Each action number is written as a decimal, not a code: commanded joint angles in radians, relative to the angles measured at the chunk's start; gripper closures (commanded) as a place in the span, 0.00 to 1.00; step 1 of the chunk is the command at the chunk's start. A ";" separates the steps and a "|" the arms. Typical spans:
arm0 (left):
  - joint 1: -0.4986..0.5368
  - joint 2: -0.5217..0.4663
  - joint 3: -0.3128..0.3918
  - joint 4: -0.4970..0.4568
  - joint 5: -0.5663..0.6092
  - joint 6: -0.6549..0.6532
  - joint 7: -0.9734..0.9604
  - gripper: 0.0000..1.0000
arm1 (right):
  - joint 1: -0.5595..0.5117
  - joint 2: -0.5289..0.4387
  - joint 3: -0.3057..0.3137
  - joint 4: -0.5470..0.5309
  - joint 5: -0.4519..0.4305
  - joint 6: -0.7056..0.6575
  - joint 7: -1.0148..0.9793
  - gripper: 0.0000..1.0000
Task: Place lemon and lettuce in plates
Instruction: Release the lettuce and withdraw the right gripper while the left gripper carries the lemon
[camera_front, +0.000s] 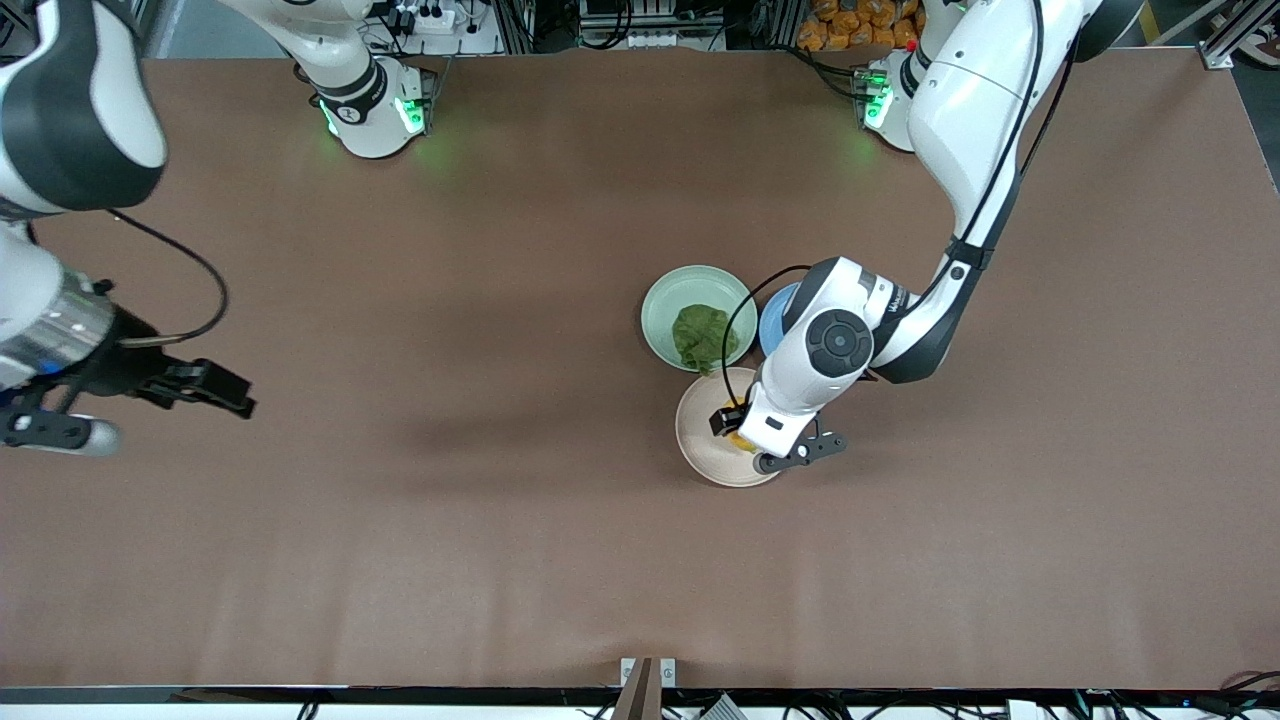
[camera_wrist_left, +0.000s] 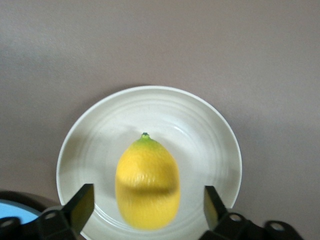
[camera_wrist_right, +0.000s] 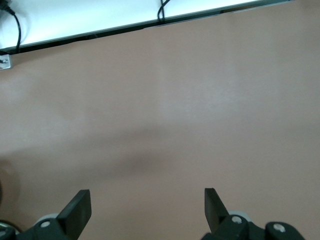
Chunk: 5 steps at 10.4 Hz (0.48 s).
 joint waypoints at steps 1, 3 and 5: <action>0.017 -0.006 0.004 0.004 0.033 0.008 -0.018 0.00 | -0.049 -0.026 0.018 -0.016 -0.052 -0.020 -0.075 0.00; 0.089 -0.020 0.017 0.003 0.032 0.008 -0.034 0.00 | -0.081 -0.026 0.019 -0.016 -0.053 -0.044 -0.126 0.00; 0.193 -0.061 0.016 -0.003 0.029 0.008 -0.079 0.00 | -0.085 -0.026 0.016 -0.016 -0.054 -0.061 -0.127 0.00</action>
